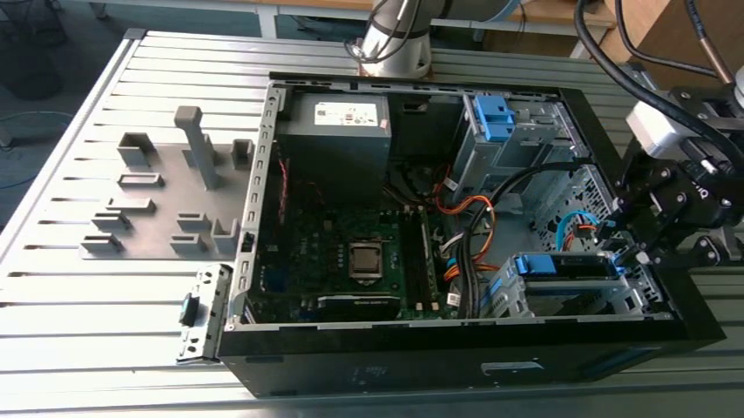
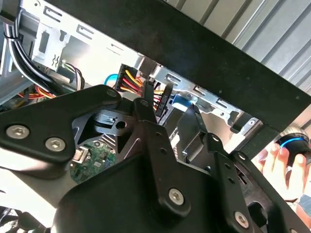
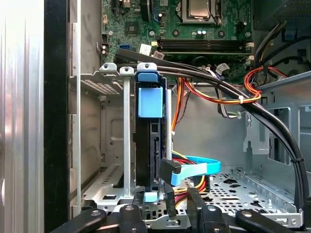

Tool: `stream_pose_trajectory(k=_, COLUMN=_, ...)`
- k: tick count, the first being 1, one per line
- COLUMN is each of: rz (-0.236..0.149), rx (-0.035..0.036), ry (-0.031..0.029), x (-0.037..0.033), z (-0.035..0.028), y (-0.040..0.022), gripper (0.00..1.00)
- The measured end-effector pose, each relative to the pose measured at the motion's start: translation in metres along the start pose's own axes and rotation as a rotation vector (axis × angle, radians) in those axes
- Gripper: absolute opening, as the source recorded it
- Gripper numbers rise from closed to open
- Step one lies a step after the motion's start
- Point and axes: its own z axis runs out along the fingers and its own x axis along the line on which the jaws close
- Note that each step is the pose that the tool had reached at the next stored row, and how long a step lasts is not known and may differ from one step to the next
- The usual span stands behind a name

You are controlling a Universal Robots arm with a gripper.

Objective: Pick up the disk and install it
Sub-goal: 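Insert the first disk wire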

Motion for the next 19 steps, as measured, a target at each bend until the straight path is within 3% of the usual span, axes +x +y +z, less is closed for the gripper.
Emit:
stream_pose_trajectory(k=2, rz=0.000, rx=0.0000, ry=0.0000, x=0.0000, z=0.0000, y=0.0000, gripper=0.45)
stream_pose_trajectory(k=3, rz=0.000, rx=0.0000, ry=0.0000, x=0.0000, z=0.0000, y=0.0000, gripper=0.39)
stream_pose_trajectory(k=6, rz=0.000, rx=0.0000, ry=0.0000, x=0.0000, z=0.0001, y=0.0000, gripper=0.33)
stream_pose_trajectory(k=9, rz=0.000, rx=-0.0001, ry=0.0003, x=0.0000, z=0.0001, y=0.0000, gripper=0.16)
stream_pose_trajectory(k=16, rz=0.000, rx=0.0000, ry=0.0001, x=0.0000, z=0.0003, y=0.0000, gripper=0.16)
stream_pose_trajectory(k=19, rz=0.000, rx=0.0004, ry=0.0004, x=0.0000, z=0.0003, y=0.0040, gripper=0.16)
